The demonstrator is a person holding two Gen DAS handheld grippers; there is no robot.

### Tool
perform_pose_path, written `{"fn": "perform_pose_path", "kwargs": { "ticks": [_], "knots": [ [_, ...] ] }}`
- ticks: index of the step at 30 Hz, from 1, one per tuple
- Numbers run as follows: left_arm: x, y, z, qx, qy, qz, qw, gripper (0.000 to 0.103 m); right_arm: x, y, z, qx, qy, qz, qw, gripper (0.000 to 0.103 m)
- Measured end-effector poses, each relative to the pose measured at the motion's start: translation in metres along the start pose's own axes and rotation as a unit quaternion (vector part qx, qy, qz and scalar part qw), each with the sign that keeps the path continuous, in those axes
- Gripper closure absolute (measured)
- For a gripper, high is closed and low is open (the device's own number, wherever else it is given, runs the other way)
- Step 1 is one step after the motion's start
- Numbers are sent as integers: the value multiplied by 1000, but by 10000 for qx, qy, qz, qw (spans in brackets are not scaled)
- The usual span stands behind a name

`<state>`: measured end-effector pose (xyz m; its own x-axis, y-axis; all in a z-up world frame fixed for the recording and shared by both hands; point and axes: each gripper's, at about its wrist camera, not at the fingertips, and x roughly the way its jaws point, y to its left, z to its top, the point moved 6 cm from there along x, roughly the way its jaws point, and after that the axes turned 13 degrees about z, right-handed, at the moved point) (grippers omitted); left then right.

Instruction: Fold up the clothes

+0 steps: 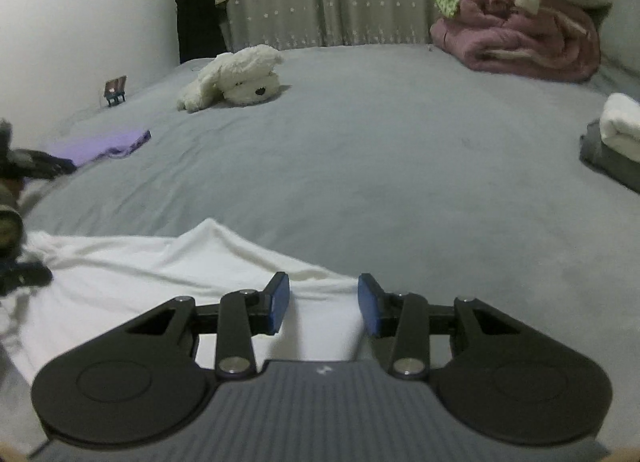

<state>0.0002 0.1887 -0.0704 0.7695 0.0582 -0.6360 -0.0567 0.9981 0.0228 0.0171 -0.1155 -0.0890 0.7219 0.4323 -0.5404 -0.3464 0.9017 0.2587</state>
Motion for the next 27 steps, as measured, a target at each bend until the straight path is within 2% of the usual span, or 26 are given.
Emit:
{"fn": "perform_pose_path", "kwargs": {
  "ticks": [2, 6, 8, 10, 13, 18, 23, 26, 27],
  "knots": [
    [-5, -8, -3, 8, -62, -80, 9999, 65, -11, -5, 3, 85, 48, 235, 9997, 60],
    [-15, -23, -10, 23, -185, -239, 9995, 65, -26, -19, 1, 699, 257, 865, 9935, 59],
    [-18, -30, -15, 212, -173, -129, 9995, 64, -31, -26, -7, 1060, 403, 1062, 9879, 59],
    [-23, -34, -19, 326, -166, -32, 9993, 64, -33, -34, -16, 1570, 694, 1287, 9767, 58],
    [-33, -37, -26, 270, -164, -40, 9995, 59, -34, -34, -24, 1906, 834, 1633, 9644, 58],
    [-48, -47, -36, 238, -261, -48, 9994, 59, -38, -34, -36, 2454, 1063, 2198, 9382, 59],
    [-60, -86, -40, 494, -316, -328, 9977, 58, -43, -34, -47, 2983, 1283, 2748, 9050, 59],
    [-67, -116, -43, 748, -368, -562, 9949, 51, -46, -35, -53, 3287, 1409, 3064, 8822, 59],
    [-68, -126, -45, 850, -382, -648, 9935, 48, -45, -35, -53, 3319, 1406, 3072, 8807, 59]
  ]
}}
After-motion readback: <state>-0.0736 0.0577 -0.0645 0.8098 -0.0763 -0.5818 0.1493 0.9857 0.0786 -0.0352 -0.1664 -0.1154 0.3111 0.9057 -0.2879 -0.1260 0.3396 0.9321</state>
